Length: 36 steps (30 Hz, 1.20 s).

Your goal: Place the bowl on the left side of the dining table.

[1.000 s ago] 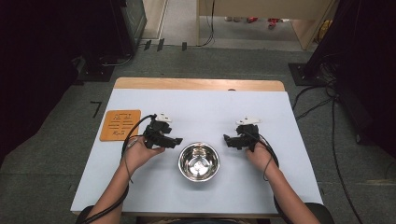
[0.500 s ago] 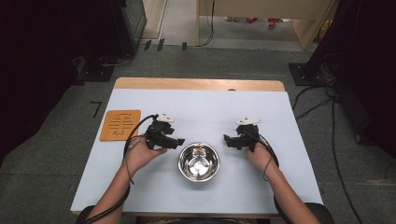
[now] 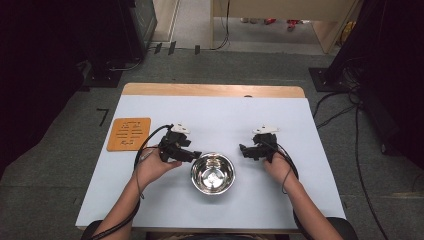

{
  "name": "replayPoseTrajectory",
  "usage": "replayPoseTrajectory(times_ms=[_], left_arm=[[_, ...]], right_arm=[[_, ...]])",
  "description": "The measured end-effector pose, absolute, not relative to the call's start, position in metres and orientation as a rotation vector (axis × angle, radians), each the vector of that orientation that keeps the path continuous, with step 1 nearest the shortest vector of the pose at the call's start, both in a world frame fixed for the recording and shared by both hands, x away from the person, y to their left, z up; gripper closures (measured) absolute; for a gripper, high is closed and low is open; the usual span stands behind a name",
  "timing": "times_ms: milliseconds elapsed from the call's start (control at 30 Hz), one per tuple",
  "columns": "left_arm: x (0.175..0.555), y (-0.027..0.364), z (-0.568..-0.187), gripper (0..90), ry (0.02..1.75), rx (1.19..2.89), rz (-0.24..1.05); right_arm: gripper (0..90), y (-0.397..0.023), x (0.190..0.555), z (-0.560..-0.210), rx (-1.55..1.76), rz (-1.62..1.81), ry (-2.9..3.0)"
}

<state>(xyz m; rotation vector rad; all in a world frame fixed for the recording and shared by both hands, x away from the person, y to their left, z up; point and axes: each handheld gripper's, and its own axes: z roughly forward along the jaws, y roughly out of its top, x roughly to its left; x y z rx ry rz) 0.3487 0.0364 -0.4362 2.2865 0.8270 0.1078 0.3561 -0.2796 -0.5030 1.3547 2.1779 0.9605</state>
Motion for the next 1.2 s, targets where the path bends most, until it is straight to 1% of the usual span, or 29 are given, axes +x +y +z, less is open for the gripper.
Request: replayPoseTrajectory(times_ms=[833, 1200], left_arm=[[0.342, 0.023, -0.442, 38.0, 0.766, 2.327, 0.075], [0.34, 0.017, -0.447, 40.8, 0.756, 2.35, 0.049]], right_arm=[[11.7, -0.28, 0.356, -0.503, 1.354, 0.961, 2.178], [11.7, -0.28, 0.356, -0.503, 1.355, 0.961, 2.178]])
